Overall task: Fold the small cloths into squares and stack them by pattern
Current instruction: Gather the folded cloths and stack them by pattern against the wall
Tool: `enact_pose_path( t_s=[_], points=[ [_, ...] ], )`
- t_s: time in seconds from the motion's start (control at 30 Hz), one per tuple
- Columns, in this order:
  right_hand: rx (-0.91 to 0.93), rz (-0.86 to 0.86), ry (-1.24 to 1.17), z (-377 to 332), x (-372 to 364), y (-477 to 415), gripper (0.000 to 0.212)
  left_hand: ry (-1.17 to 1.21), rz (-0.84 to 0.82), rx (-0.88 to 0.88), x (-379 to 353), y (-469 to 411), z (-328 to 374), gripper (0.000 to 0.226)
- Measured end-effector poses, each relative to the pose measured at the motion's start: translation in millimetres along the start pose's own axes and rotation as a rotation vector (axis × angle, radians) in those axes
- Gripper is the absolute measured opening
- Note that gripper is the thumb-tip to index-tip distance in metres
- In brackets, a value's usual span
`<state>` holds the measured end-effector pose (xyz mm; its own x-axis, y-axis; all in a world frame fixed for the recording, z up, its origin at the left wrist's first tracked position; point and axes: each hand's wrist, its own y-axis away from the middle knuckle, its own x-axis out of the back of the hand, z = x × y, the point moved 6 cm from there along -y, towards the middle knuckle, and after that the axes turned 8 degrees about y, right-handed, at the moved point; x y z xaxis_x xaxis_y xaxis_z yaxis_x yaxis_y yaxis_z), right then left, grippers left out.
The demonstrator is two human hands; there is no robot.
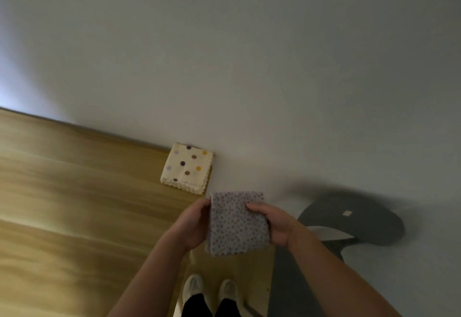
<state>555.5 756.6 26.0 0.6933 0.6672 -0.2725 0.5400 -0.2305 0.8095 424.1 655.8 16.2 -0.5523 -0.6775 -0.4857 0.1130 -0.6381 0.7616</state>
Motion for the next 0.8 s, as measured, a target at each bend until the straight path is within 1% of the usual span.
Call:
enact_pose_path(
  t_s=[0.13,0.23,0.33,0.4,0.47,0.5,0.57,0.6,0.63,0.7,0.77,0.8],
  points=[
    [0.014,0.021,0.002,-10.2,-1.9,-6.0,0.024,-0.006,-0.024,-0.061,-5.5,-3.1,11.3,0.046],
    [0.035,0.033,0.016,-12.0,-1.1,-12.5,0.023,-0.040,-0.084,-0.111,-10.5,-7.0,13.4,0.051],
    [0.088,0.098,0.053,-19.7,-1.6,-17.3,0.021,-0.114,-0.070,-0.176,-14.5,-4.9,22.5,0.029],
    [0.147,0.181,0.125,-27.3,-1.2,-20.8,0.023,-0.119,-0.048,-0.201,-11.1,-4.9,31.2,0.022],
    [0.216,0.224,0.227,-35.9,-2.9,-24.1,0.032,-0.101,-0.055,-0.198,-5.5,-5.4,42.8,0.024],
    [0.237,0.205,0.244,-39.1,-6.9,-25.7,0.040,-0.096,-0.059,-0.191,-1.8,-4.7,49.8,0.025],
    [0.229,0.118,0.202,-43.7,-20.1,-32.5,0.058,-0.096,-0.069,-0.184,8.4,-1.8,69.1,0.028],
    [0.220,0.070,0.175,-46.6,-29.6,-37.1,0.063,-0.099,-0.081,-0.183,13.9,0.1,80.6,0.030],
    [0.218,0.028,0.153,-49.8,-39.9,-41.9,0.061,-0.108,-0.093,-0.188,21.7,0.7,92.4,0.033],
    [0.229,-0.009,0.139,-56.5,-62.9,-53.5,0.042,-0.141,-0.093,-0.211,40.4,0.0,115.8,0.032],
    [0.234,0.015,0.132,-61.0,-84.4,-69.0,0.024,-0.229,-0.001,-0.274,65.7,-4.7,139.6,0.024],
    [0.229,0.038,0.141,-63.8,-96.8,-79.4,0.020,-0.296,0.080,-0.313,81.8,-9.1,153.0,0.023]
  ],
)
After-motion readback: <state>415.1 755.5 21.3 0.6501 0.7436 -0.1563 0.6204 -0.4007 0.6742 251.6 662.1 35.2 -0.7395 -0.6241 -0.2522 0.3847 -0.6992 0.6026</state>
